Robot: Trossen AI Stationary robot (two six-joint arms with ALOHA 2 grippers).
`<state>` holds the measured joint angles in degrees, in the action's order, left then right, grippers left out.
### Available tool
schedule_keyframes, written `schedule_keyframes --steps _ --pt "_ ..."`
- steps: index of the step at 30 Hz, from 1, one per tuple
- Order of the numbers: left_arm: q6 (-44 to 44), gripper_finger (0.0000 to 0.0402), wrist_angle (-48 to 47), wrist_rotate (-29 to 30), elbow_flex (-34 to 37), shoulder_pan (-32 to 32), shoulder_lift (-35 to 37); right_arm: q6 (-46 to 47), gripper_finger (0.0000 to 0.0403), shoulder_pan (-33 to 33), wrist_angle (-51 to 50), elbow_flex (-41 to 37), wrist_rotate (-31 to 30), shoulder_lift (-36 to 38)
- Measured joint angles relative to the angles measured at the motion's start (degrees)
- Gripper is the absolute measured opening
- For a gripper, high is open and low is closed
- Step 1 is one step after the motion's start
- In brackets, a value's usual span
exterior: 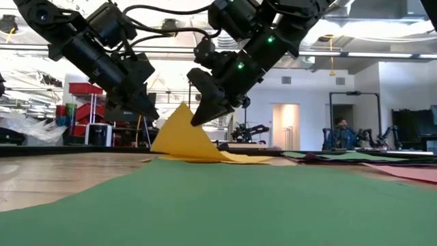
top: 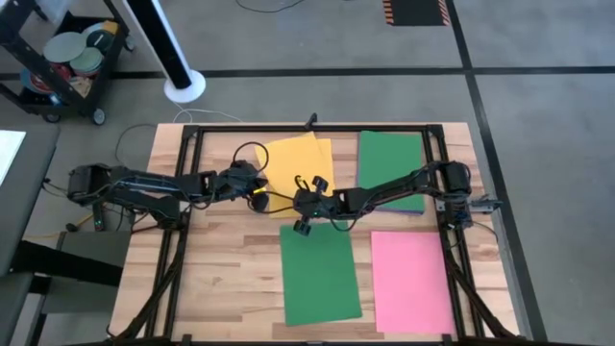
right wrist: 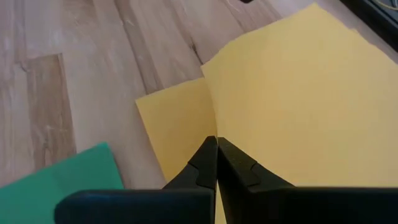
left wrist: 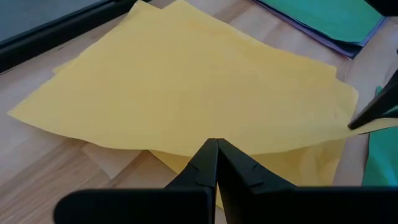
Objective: Organize paper
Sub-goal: Stack the yellow paper on top of the yellow paper
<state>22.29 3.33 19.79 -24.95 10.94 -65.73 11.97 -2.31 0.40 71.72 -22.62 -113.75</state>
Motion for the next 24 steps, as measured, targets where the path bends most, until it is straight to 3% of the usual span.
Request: schedule_keyframes --steps 7,17,24 --pt "0.07 0.0 -0.43 -0.3 0.0 -0.04 0.0 -0.02 0.0009 0.2 0.31 -0.02 0.01 0.06" --pt "7.21 0.0 -8.93 4.58 0.0 -0.02 0.01 -0.28 0.0108 -0.79 0.34 -0.04 0.22 1.28" --pt "9.45 0.0 -10.58 5.7 0.0 3.03 0.0 -0.93 0.0122 -1.46 -1.91 0.0 0.14 3.17"
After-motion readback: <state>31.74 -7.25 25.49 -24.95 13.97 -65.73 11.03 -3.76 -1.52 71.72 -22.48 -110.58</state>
